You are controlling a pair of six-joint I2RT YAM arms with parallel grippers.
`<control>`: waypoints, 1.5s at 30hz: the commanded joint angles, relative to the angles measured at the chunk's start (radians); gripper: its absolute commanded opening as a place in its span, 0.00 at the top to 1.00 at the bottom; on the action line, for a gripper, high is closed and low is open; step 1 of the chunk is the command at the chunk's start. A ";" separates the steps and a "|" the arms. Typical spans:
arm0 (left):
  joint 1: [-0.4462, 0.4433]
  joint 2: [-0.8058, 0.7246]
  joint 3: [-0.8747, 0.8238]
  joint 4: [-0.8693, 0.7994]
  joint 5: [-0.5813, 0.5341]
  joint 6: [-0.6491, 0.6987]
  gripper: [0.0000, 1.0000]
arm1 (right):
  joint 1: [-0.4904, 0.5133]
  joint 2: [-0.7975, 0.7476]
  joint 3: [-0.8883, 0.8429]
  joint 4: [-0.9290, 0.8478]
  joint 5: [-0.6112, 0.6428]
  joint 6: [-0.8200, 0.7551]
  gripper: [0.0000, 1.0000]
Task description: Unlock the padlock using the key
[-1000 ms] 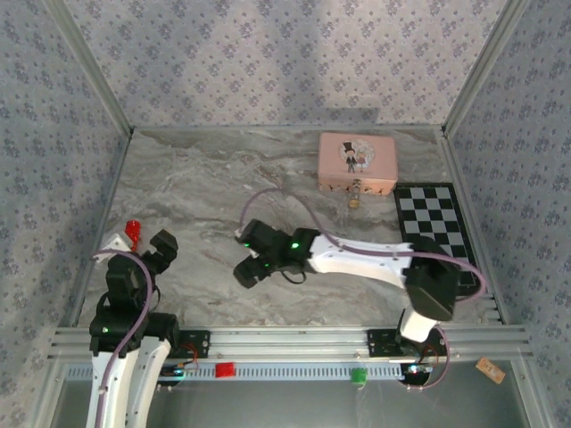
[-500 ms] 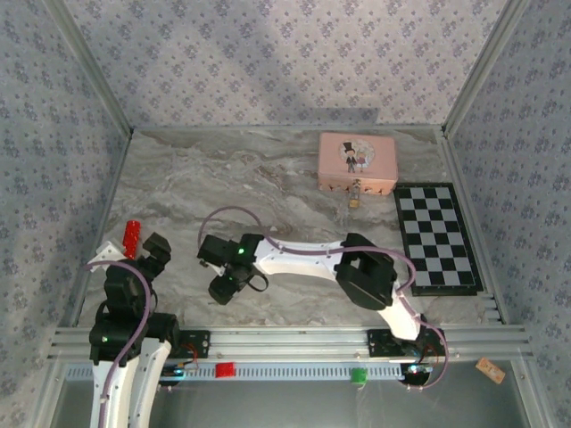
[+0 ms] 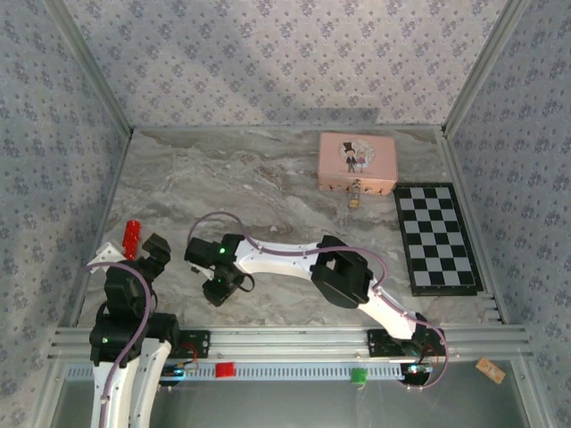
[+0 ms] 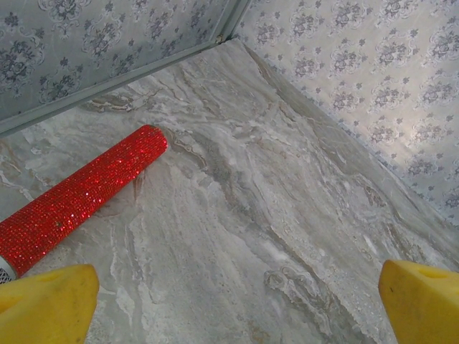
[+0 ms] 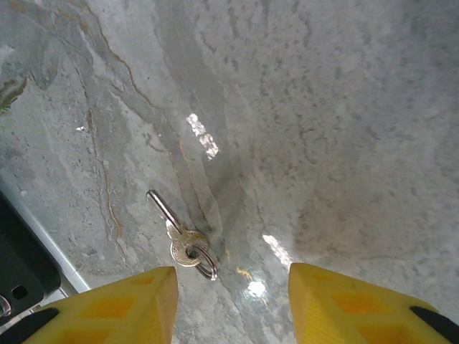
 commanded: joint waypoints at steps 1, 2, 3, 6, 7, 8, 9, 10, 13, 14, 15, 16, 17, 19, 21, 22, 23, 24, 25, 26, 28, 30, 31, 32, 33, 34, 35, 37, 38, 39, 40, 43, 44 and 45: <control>-0.001 -0.014 -0.003 0.011 -0.020 0.023 0.00 | 0.009 0.042 0.064 -0.091 -0.028 -0.022 0.57; -0.001 -0.014 -0.004 0.012 -0.018 0.023 0.00 | 0.009 0.051 0.072 -0.097 -0.032 -0.022 0.57; -0.001 -0.014 -0.006 0.014 -0.019 0.025 0.00 | 0.009 0.058 0.080 -0.103 -0.040 -0.025 0.58; -0.002 -0.014 -0.010 0.017 -0.018 0.023 0.00 | 0.009 0.082 0.106 -0.122 -0.086 -0.029 0.63; -0.001 -0.014 -0.012 0.019 -0.019 0.022 0.00 | 0.010 0.090 0.117 -0.129 -0.087 -0.038 0.65; -0.001 -0.014 -0.013 0.018 -0.021 0.022 0.00 | 0.010 0.098 0.127 -0.135 -0.088 -0.046 0.66; -0.001 -0.014 -0.013 0.018 -0.022 0.022 0.00 | 0.010 0.102 0.130 -0.141 -0.092 -0.048 0.67; -0.001 -0.014 -0.012 0.018 -0.020 0.022 0.00 | 0.010 0.105 0.134 -0.145 -0.095 -0.047 0.68; -0.002 -0.015 -0.012 0.017 -0.021 0.022 0.00 | 0.009 0.116 0.146 -0.154 -0.096 -0.038 0.70; -0.002 -0.015 -0.013 0.019 -0.020 0.022 0.00 | 0.010 0.123 0.152 -0.158 -0.094 -0.037 0.70; -0.001 -0.016 -0.013 0.019 -0.020 0.023 0.00 | 0.009 0.126 0.157 -0.160 -0.094 -0.037 0.71; -0.001 -0.016 -0.013 0.020 -0.019 0.023 0.00 | 0.011 0.133 0.162 -0.162 -0.091 -0.037 0.72; -0.001 -0.015 -0.013 0.020 -0.019 0.023 0.00 | 0.011 0.137 0.169 -0.163 -0.088 -0.036 0.73; -0.001 -0.015 -0.015 0.020 -0.020 0.023 0.00 | 0.012 0.151 0.182 -0.173 -0.087 -0.036 0.75; -0.001 -0.015 -0.015 0.022 -0.020 0.023 0.00 | 0.014 0.161 0.196 -0.182 -0.081 -0.037 0.77; 0.000 -0.015 -0.014 0.022 -0.020 0.023 0.00 | 0.017 0.162 0.197 -0.183 -0.079 -0.038 0.78; -0.001 -0.015 -0.014 0.022 -0.019 0.025 0.00 | 0.018 0.162 0.197 -0.184 -0.076 -0.040 0.79; -0.002 -0.015 -0.015 0.023 -0.017 0.025 0.00 | 0.018 0.161 0.197 -0.184 -0.074 -0.043 0.80; -0.001 -0.014 -0.016 0.024 -0.019 0.025 0.00 | 0.020 0.160 0.197 -0.183 -0.073 -0.048 0.81; -0.001 -0.014 -0.018 0.026 -0.016 0.025 0.00 | 0.019 0.158 0.196 -0.182 -0.070 -0.055 0.83; -0.001 -0.012 -0.019 0.027 -0.017 0.025 0.00 | 0.021 0.150 0.188 -0.179 -0.063 -0.063 0.88; -0.001 -0.011 -0.019 0.029 -0.012 0.025 0.00 | 0.022 0.128 0.167 -0.163 -0.049 -0.065 0.93; -0.001 -0.008 -0.022 0.033 -0.009 0.026 0.00 | 0.024 0.112 0.149 -0.150 -0.041 -0.065 0.95; -0.001 -0.003 -0.024 0.038 -0.001 0.026 0.00 | 0.024 0.088 0.120 -0.132 -0.029 -0.064 0.97; -0.002 0.007 -0.027 0.044 0.006 0.028 0.00 | 0.023 0.053 0.080 -0.105 -0.005 -0.057 0.99; -0.001 0.018 -0.027 0.046 0.014 0.030 0.00 | 0.019 0.017 0.038 -0.074 0.022 -0.049 1.00; -0.001 0.034 -0.025 0.045 0.025 0.033 0.00 | 0.010 -0.029 -0.019 -0.031 0.043 -0.033 1.00; 0.000 0.083 -0.017 0.060 0.055 0.041 0.00 | -0.016 -0.133 -0.145 0.081 0.078 -0.019 1.00; 0.001 0.107 -0.013 0.081 0.075 0.045 0.00 | -0.031 -0.172 -0.193 0.121 0.093 -0.011 1.00; 0.001 0.135 -0.009 0.096 0.103 0.054 0.00 | -0.049 -0.216 -0.241 0.156 0.107 -0.004 1.00; 0.002 0.167 -0.008 0.120 0.141 0.060 0.00 | -0.065 -0.256 -0.282 0.179 0.124 0.002 1.00; 0.004 0.270 0.002 0.197 0.274 0.077 0.00 | -0.110 -0.352 -0.370 0.214 0.198 0.041 1.00; 0.004 0.306 0.006 0.222 0.318 0.082 0.00 | -0.125 -0.379 -0.392 0.213 0.215 0.077 1.00; 0.003 0.348 0.013 0.249 0.369 0.086 0.00 | -0.147 -0.407 -0.417 0.221 0.233 0.106 1.00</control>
